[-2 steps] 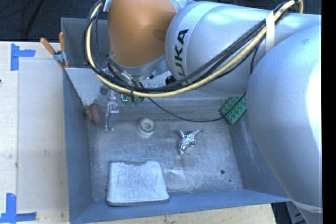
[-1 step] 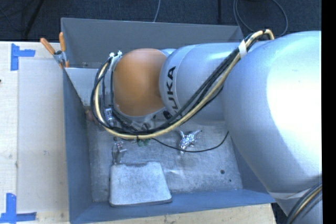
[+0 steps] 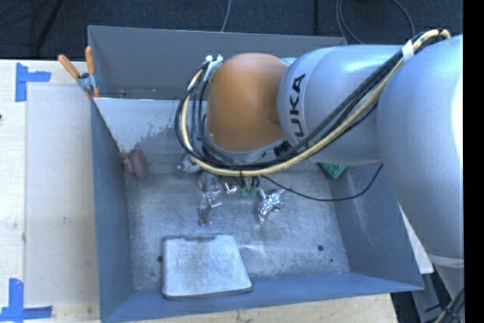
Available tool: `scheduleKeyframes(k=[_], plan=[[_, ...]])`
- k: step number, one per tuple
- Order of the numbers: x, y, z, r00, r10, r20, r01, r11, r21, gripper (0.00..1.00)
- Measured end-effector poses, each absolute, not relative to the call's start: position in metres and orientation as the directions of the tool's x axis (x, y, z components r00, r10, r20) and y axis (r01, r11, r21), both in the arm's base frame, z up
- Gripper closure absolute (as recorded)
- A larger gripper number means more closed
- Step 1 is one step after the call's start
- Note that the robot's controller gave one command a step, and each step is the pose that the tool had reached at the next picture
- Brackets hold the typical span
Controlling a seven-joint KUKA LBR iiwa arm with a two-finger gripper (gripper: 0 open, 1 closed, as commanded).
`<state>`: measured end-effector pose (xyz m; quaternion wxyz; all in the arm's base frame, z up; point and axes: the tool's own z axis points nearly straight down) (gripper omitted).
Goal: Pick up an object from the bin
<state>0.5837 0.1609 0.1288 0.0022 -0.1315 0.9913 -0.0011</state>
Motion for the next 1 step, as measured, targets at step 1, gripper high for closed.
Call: scheduleKeyframes(k=[1], plan=[[0.5856,0.0416,0.1078,-0.979,-0.204,0.003,-0.204,0.979,-0.003,0.00]])
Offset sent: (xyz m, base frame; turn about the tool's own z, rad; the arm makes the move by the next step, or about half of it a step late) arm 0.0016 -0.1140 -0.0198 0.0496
